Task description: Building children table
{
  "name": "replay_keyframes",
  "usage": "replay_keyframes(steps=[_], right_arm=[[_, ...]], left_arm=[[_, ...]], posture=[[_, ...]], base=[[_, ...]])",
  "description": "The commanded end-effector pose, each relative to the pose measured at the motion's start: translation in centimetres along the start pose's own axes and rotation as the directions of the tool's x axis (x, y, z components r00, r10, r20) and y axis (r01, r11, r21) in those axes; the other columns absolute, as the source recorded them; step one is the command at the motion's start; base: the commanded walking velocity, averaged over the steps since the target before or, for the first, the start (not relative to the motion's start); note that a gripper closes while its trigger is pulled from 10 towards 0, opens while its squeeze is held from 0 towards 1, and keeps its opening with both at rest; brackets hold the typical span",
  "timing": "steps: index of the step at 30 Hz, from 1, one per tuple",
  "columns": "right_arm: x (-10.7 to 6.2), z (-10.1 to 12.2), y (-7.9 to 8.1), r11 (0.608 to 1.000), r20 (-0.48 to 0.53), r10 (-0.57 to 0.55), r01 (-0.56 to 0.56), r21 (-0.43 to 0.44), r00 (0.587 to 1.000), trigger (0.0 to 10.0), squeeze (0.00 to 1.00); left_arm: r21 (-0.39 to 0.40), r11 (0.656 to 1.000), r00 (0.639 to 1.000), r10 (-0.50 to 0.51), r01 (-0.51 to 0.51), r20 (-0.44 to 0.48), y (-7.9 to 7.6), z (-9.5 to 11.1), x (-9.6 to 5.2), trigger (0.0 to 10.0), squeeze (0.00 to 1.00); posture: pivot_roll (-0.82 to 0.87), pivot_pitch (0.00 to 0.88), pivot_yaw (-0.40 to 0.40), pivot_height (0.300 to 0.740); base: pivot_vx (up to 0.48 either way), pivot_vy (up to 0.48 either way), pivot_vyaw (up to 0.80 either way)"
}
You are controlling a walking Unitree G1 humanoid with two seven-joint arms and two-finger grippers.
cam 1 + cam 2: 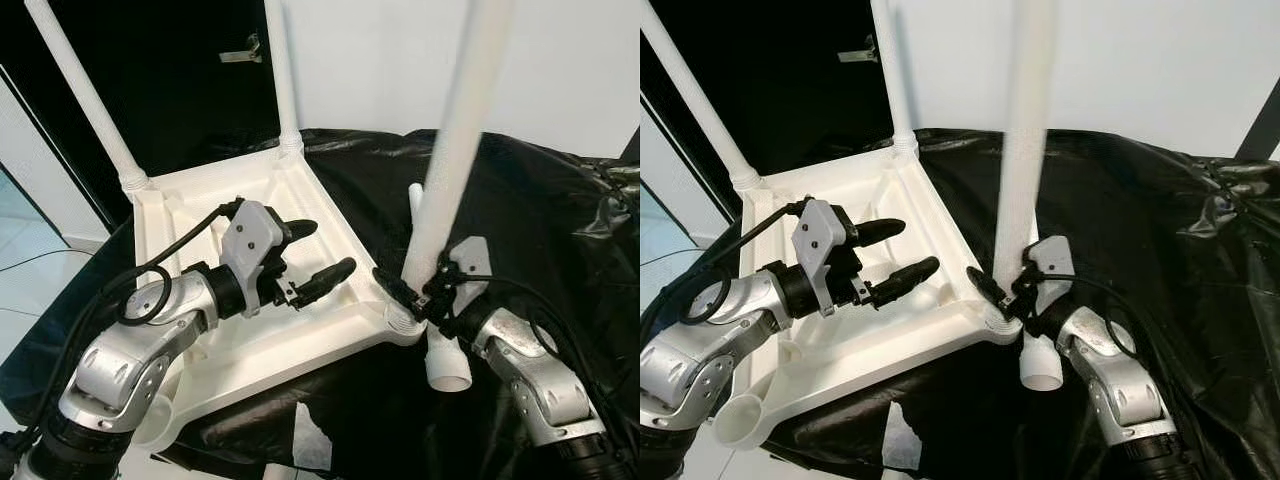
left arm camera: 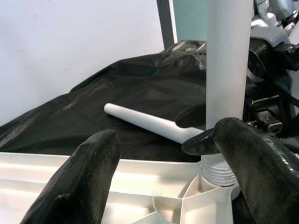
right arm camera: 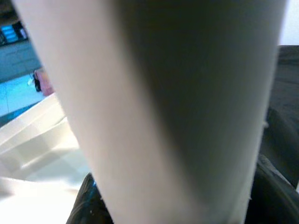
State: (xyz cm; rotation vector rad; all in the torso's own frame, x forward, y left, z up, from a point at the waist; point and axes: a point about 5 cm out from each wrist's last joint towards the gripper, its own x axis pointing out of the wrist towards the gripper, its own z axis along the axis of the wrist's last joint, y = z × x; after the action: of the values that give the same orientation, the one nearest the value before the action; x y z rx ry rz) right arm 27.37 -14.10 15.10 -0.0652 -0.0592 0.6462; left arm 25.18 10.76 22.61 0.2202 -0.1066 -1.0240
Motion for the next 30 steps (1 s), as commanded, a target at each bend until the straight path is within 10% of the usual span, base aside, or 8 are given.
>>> replay_keyframes(steps=[1, 2, 4, 15, 16, 17, 18, 30], right_arm=[[-0.1, -0.2, 0.1, 0.999, -0.019, -0.015, 0.016, 0.035, 1.0, 10.0, 0.0], [-0.1, -0.2, 0.1, 0.999, -0.019, -0.015, 0.016, 0.035, 1.0, 10.0, 0.0], [0.4, 1.2, -0.1, 0.999, 0.031, -0.022, 0.021, 0.036, 0.999, 10.0, 0.0], [1.4, 3.4, -0.9, 0.999, 0.075, 0.029, -0.028, -0.019, 0.997, 10.0, 0.0], [1.5, 3.6, -1.0, 0.998, 0.074, 0.052, -0.051, -0.027, 0.996, 10.0, 0.0], [1.5, 3.6, -1.0, 0.998, 0.074, 0.052, -0.051, -0.027, 0.996, 10.0, 0.0], [1.7, 3.7, -0.9, 0.995, 0.068, 0.095, -0.093, -0.037, 0.993, 10.0, 0.0], [2.1, 4.4, 0.9, 0.88, -0.034, 0.47, -0.471, -0.059, 0.882, 10.0, 0.0]], left_arm=[[-0.027, 0.999, 0.999, -0.043, 0.043, 0.016, 0.1, 0.2, 0.1, 10.0, 0.0], [-0.027, 0.999, 0.999, -0.043, 0.043, 0.016, 0.1, 0.2, 0.1, 10.0, 0.0], [-0.086, 0.994, 0.997, -0.062, 0.065, 0.044, 0.2, 0.5, 0.2, 10.0, 1.0], [-0.093, 0.987, 0.985, -0.118, 0.13, 0.123, -0.2, 1.5, 1.6, 10.0, 1.0], [-0.084, 0.985, 0.982, -0.135, 0.147, 0.135, -0.3, 1.7, 1.9, 10.0, 0.49], [-0.084, 0.985, 0.982, -0.135, 0.147, 0.135, -0.3, 1.7, 1.9, 10.0, 0.49], [-0.089, 0.982, 0.975, -0.154, 0.169, 0.158, -0.3, 2.1, 2.3, 10.0, 0.0], [-0.1, 0.906, 0.87, -0.357, 0.411, 0.34, -0.1, 6.1, 4.1, 10.0, 0.0]], posture=[[0.0, 0.0, 0.047, 0.74], [0.0, 0.0, 0.047, 0.74], [0.0, 0.0, 0.039, 0.74], [0.01, 0.0, -0.001, 0.74], [0.01, 0.0, -0.001, 0.74], [0.01, 0.0, -0.001, 0.74], [0.02, 0.0, -0.008, 0.74], [0.02, 0.0, -0.017, 0.74]], base=[[0.0, 0.0, 0.0], [0.0, 0.0, 0.0], [0.0, 0.0, 0.0], [0.0, 0.0, 0.0], [0.0, 0.0, 0.0], [0.0, 0.0, 0.0], [0.0, 0.0, 0.0], [0.0, 0.0, 0.0]])
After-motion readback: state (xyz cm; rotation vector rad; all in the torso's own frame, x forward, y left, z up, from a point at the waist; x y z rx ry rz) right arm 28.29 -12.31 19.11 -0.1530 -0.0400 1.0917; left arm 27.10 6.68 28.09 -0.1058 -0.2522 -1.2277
